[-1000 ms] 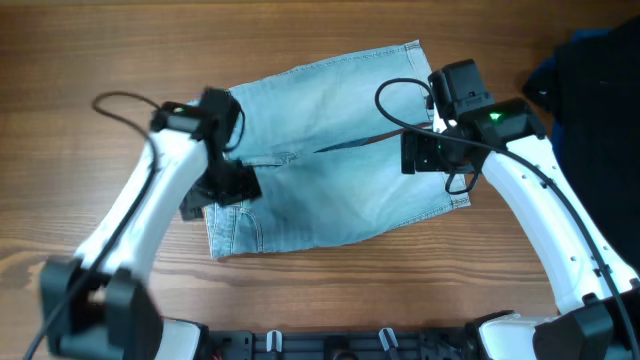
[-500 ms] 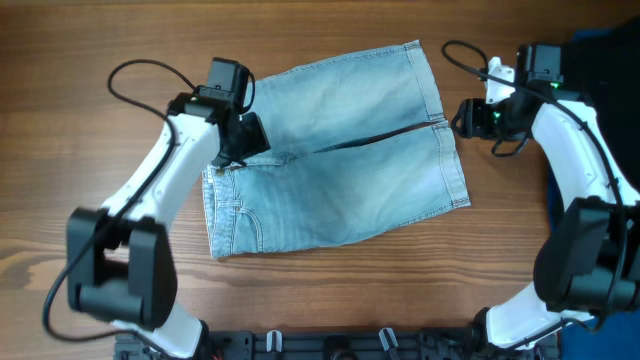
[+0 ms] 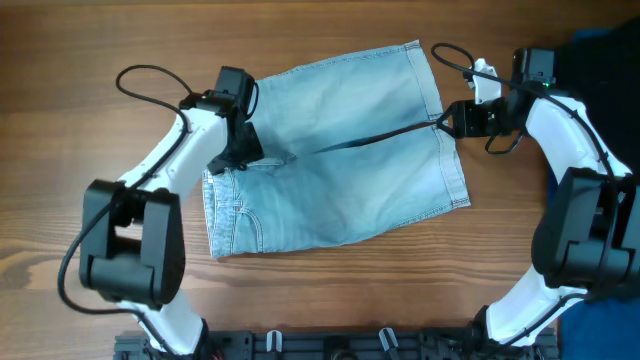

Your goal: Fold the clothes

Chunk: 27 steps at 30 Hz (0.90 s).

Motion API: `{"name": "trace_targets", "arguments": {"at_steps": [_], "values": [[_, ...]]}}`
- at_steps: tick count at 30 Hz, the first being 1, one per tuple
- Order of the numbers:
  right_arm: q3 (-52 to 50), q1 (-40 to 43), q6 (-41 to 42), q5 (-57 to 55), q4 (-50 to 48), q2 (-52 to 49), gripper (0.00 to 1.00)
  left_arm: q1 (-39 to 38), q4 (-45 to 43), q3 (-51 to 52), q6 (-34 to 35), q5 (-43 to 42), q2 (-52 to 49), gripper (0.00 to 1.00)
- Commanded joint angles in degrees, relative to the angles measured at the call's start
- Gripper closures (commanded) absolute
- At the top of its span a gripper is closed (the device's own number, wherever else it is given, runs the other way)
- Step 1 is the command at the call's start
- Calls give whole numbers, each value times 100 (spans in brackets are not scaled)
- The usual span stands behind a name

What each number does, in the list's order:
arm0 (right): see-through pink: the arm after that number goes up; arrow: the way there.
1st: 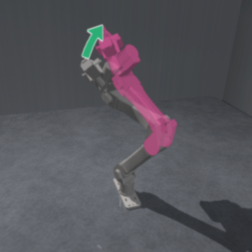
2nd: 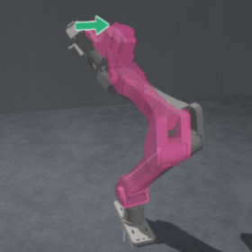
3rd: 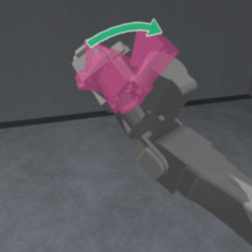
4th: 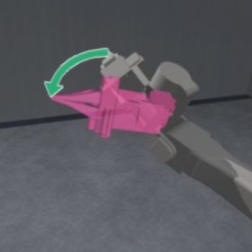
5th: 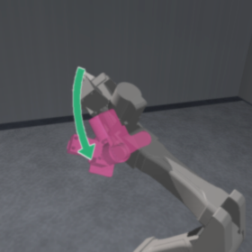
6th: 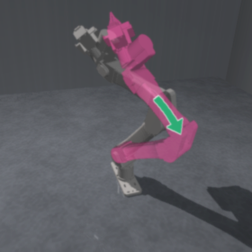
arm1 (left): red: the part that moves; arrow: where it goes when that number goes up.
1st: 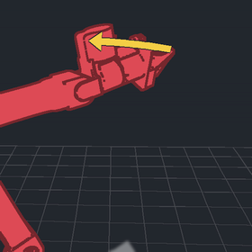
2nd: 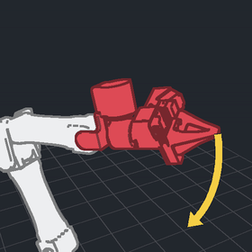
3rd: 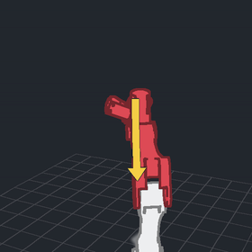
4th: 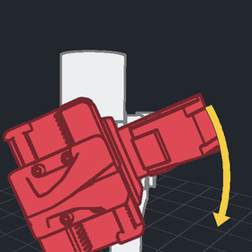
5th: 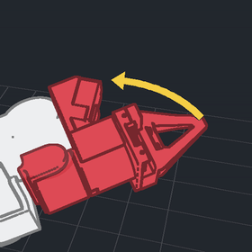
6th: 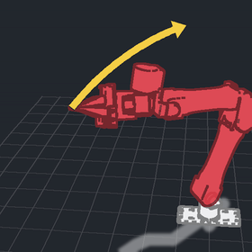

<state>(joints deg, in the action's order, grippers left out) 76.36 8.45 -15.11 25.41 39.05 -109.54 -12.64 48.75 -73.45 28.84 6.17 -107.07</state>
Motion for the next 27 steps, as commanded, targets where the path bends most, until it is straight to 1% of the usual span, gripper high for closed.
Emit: {"name": "trace_targets", "arguments": {"at_steps": [1,2,4,5,6,8,9,14,17,22,23,25,27], "values": [[2,15,-116,162,-31,-79,42,417,321,2,122,140,420,40],[2,15,-116,164,-55,-79,41,581,396,63,186,46,367,44],[2,15,-81,162,-125,-79,41,811,275,260,186,-439,260,51],[2,15,-74,162,-197,-79,44,894,22,474,188,-697,225,55],[2,15,46,136,-304,-79,50,918,-151,612,195,-774,225,58],[2,15,678,96,-699,-79,81,918,-330,737,190,-791,225,60],[2,2,944,98,-942,-79,90,918,-490,828,192,-791,225,61],[2,-188,903,-42,-1375,-79,91,918,-1384,1276,188,-748,225,62],[2,-317,905,-57,-1528,-81,91,918,-1679,1309,160,-382,184,65],[2,-326,907,-55,-1547,-81,91,918,-2522,1309,-170,-219,-232,67],[2,-326,907,-57,-1539,-81,91,918,-2780,1309,-284,-201,-385,67],[2,-326,907,-57,-1495,-81,91,918,-3580,1309,-608,-203,-831,66],[2,-326,909,-57,-1436,-81,91,918,-4306,1307,-616,-203,-1126,66]]}}
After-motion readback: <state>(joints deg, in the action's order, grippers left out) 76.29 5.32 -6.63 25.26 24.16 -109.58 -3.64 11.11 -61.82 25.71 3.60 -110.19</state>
